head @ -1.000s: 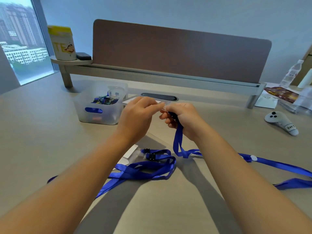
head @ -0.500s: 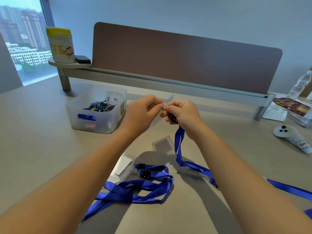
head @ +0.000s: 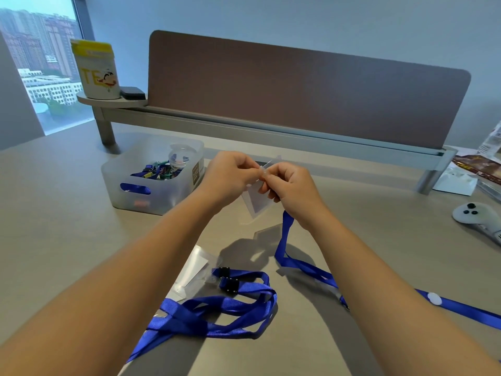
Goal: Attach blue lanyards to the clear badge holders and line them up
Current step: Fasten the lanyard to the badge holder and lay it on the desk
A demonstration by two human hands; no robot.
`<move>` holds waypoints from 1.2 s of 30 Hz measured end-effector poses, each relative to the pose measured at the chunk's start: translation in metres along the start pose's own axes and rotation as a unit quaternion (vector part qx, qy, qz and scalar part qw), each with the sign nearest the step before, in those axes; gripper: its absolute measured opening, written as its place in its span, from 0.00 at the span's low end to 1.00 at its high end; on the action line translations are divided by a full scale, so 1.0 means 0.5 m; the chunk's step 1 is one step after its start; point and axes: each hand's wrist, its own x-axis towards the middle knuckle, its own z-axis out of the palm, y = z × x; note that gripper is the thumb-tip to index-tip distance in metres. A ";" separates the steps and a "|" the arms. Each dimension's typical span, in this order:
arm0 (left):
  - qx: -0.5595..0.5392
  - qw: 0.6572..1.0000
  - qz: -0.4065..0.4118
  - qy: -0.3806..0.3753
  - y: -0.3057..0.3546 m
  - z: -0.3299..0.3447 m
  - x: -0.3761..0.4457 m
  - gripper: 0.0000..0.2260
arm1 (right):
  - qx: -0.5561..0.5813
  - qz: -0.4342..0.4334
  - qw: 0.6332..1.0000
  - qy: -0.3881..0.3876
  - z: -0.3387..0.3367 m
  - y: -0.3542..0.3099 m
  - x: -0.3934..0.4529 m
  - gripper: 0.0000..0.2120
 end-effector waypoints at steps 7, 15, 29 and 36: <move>-0.011 1.000 0.006 0.001 -0.012 0.009 0.013 0.04 | -0.004 -0.017 1.000 0.004 0.002 0.014 0.008 0.11; -0.137 0.967 -0.213 -0.039 -0.064 0.000 0.011 0.17 | 0.013 0.053 0.998 -0.023 -0.021 0.022 0.031 0.07; -0.416 0.861 -0.290 0.032 -0.058 0.043 0.056 0.09 | 0.006 0.193 0.979 -0.063 -0.049 0.075 0.045 0.10; -0.404 0.882 -0.233 0.064 -0.039 0.039 0.094 0.08 | 0.102 0.224 0.967 0.070 -0.042 0.073 0.049 0.11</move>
